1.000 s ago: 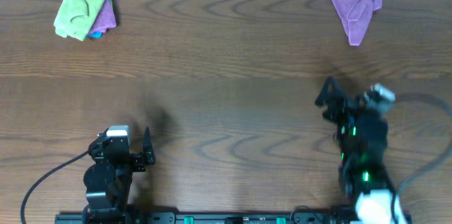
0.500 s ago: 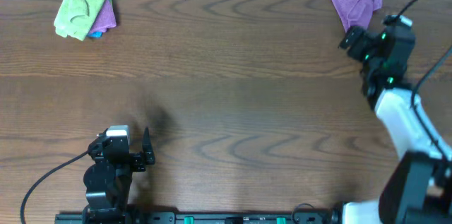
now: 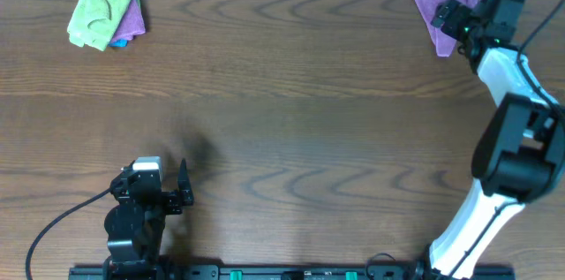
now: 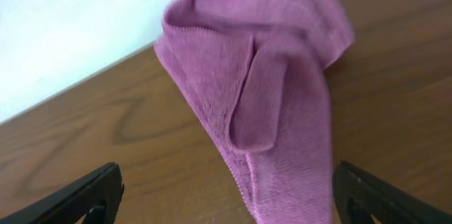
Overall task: Fold the cloth
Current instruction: 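Reach the right gripper forward to the crumpled purple cloth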
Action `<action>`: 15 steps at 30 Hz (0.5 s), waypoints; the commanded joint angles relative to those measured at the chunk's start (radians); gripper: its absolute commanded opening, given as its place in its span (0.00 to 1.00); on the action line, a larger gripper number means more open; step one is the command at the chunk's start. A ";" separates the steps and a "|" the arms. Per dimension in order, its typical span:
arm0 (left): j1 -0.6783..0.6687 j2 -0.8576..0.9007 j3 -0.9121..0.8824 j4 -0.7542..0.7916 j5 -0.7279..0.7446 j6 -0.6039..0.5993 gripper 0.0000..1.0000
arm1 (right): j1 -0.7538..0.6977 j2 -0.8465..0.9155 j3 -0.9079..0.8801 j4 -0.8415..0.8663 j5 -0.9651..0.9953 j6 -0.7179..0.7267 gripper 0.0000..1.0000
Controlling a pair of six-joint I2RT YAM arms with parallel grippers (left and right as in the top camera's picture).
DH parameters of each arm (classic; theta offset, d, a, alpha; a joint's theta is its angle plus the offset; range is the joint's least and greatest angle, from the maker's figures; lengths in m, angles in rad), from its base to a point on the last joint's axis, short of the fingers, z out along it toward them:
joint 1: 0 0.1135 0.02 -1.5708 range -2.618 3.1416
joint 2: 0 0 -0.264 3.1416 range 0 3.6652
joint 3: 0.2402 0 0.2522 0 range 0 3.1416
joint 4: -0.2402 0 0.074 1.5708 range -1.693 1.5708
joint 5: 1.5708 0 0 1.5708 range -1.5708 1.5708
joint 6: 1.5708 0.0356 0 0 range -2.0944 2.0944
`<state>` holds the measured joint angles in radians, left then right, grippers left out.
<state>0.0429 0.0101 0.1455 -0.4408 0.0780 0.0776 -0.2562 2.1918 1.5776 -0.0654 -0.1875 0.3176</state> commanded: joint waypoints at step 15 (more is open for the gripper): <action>-0.004 -0.006 -0.018 -0.003 -0.007 -0.011 0.95 | -0.005 0.151 0.089 -0.064 -0.090 0.064 0.57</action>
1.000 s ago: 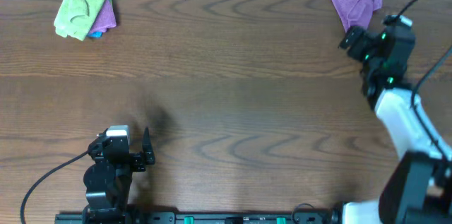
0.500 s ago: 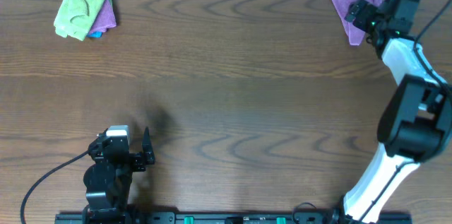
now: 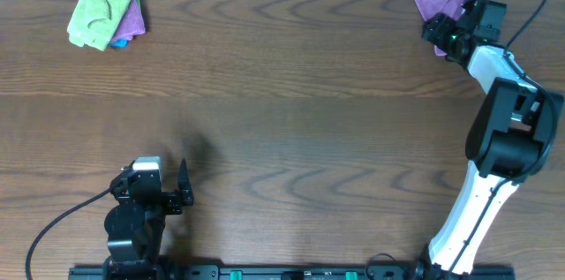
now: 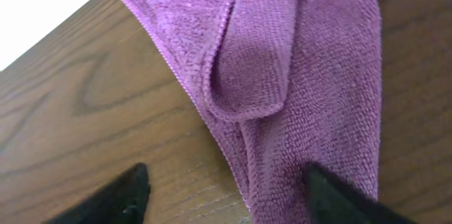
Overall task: Fold the cloth
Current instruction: 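Reach the right gripper forward to the crumpled purple cloth, then grasp the purple cloth with the right gripper and lift it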
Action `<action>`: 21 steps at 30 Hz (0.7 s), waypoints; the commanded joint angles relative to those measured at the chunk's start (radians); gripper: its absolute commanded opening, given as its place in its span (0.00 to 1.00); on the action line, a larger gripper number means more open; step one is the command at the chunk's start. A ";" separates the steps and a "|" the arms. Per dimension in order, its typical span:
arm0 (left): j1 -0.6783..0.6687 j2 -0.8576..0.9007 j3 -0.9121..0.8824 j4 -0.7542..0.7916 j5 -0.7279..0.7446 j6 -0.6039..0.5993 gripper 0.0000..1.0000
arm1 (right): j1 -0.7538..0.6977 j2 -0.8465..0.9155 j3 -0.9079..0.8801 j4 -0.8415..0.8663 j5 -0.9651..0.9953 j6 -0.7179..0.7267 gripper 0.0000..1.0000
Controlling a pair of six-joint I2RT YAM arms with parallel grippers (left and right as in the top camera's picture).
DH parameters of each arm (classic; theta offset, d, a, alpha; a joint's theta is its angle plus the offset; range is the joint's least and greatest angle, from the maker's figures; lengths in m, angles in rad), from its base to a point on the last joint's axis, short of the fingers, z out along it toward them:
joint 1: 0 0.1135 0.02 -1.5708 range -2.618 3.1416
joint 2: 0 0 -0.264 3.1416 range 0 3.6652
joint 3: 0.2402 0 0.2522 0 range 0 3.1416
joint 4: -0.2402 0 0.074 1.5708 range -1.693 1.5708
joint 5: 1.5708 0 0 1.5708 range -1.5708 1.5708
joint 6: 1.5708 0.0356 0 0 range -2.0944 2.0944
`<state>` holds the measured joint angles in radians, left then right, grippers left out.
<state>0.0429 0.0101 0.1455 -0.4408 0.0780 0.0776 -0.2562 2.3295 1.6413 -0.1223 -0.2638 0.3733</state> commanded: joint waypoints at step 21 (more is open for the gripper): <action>-0.004 -0.006 -0.018 -0.003 -0.007 -0.011 0.95 | -0.005 0.013 0.027 -0.151 0.156 0.023 0.52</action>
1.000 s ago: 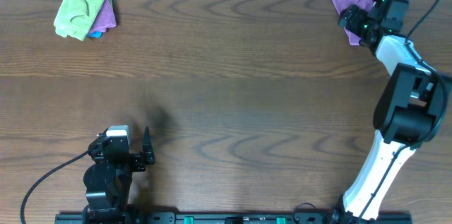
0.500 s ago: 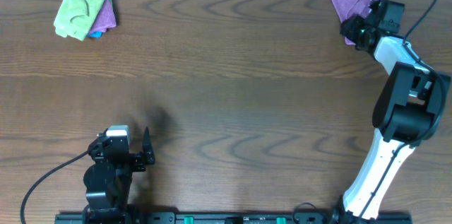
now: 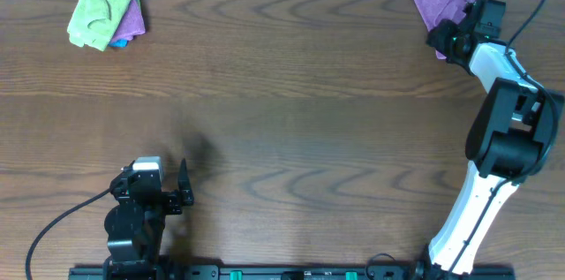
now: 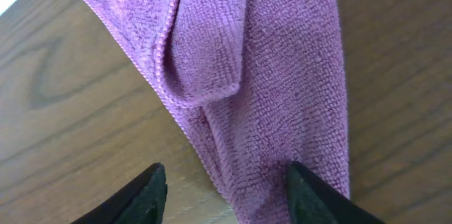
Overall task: Fold the cloth
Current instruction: 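Grasp the purple cloth with the right gripper and lift it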
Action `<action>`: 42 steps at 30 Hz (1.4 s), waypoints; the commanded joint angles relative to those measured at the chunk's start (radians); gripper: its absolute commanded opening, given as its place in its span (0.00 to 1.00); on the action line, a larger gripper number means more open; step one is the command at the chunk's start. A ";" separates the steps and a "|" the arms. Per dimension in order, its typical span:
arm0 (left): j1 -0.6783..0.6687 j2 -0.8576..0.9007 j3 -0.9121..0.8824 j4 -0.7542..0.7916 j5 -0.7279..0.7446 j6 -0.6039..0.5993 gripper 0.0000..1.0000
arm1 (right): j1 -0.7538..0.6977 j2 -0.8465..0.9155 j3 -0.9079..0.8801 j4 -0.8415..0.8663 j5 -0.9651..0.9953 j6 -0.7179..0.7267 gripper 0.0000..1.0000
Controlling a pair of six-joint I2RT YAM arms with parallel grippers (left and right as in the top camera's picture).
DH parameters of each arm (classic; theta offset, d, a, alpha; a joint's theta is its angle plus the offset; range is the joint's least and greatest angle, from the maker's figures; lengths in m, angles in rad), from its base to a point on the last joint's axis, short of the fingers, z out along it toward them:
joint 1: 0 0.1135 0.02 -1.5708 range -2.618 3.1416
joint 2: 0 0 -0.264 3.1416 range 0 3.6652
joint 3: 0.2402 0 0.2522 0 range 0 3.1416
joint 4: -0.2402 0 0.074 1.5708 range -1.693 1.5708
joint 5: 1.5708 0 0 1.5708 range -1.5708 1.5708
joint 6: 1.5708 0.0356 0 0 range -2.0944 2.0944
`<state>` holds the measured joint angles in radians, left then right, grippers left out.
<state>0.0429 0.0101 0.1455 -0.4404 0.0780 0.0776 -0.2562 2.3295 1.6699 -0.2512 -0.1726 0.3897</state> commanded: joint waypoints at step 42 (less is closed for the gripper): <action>-0.004 -0.006 -0.018 -0.004 -0.007 -0.011 0.95 | 0.281 -0.239 0.451 -0.512 -0.027 -0.336 0.01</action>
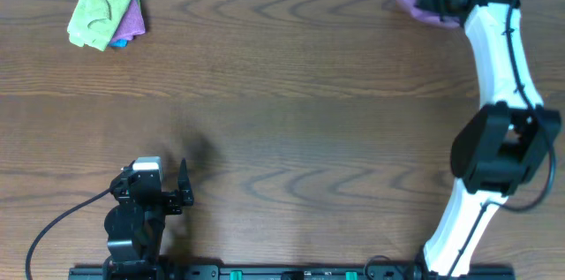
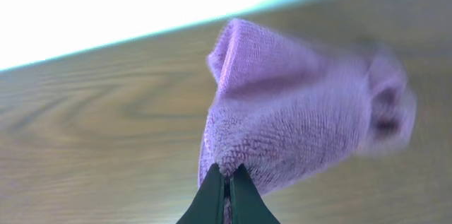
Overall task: Fold the cloth
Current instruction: 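Grasp the purple cloth with the right gripper and lift it, then drag the purple cloth toward the table center and release it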
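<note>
The purple cloth [image 1: 415, 2] is bunched at the table's far right corner, partly under my right arm. In the right wrist view the purple cloth [image 2: 296, 118] hangs in a puckered bundle from my right gripper [image 2: 226, 171], which is shut on its edge and lifts it off the wood. My left gripper [image 1: 183, 185] rests near the front left, far from the cloth; its jaws are seen edge-on and their state does not show.
A pile of green and purple cloths [image 1: 106, 11] lies at the far left corner. The table's back edge runs just behind both cloths. The right arm [image 1: 499, 77] stretches along the right side.
My right gripper stood open astride the flat purple cloth; now it is shut on the cloth's edge, which is lifted and bunched, and it sits farther back-left. The left arm is unmoved.
My right gripper hovered wide open over the purple cloth lying folded at the far right corner. At the two later moments it was lower, jaws narrower, either side of the cloth. Now it pinches the cloth, gathered up off the table.
</note>
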Action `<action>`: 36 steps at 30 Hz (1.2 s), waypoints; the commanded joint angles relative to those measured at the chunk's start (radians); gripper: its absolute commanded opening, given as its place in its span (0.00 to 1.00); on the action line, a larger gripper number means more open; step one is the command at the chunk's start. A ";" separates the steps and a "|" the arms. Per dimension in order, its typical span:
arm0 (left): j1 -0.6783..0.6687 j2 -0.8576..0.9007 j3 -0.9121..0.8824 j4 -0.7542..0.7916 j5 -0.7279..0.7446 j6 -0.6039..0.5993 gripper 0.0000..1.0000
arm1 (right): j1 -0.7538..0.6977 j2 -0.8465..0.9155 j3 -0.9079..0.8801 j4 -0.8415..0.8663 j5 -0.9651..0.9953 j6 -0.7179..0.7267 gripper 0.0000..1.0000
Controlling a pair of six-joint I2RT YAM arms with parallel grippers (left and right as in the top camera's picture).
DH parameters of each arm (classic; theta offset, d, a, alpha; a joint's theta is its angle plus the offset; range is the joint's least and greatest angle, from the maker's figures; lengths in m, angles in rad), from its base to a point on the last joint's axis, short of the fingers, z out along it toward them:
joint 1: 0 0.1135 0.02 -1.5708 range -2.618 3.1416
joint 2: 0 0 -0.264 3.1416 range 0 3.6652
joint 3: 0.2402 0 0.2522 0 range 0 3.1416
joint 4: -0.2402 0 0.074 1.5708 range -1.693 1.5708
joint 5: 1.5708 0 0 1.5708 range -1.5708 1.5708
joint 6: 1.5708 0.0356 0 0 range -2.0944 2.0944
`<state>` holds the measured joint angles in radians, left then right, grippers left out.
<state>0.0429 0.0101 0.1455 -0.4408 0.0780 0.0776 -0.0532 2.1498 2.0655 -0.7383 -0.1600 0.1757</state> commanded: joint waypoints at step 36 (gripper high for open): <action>-0.004 -0.006 -0.018 -0.003 -0.007 -0.011 0.95 | 0.519 -0.369 0.064 -0.631 0.109 -0.241 0.91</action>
<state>0.0429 0.0101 0.1455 -0.4408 0.0780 0.0776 0.4648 1.7805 2.1521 -1.3430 -0.1177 -0.0406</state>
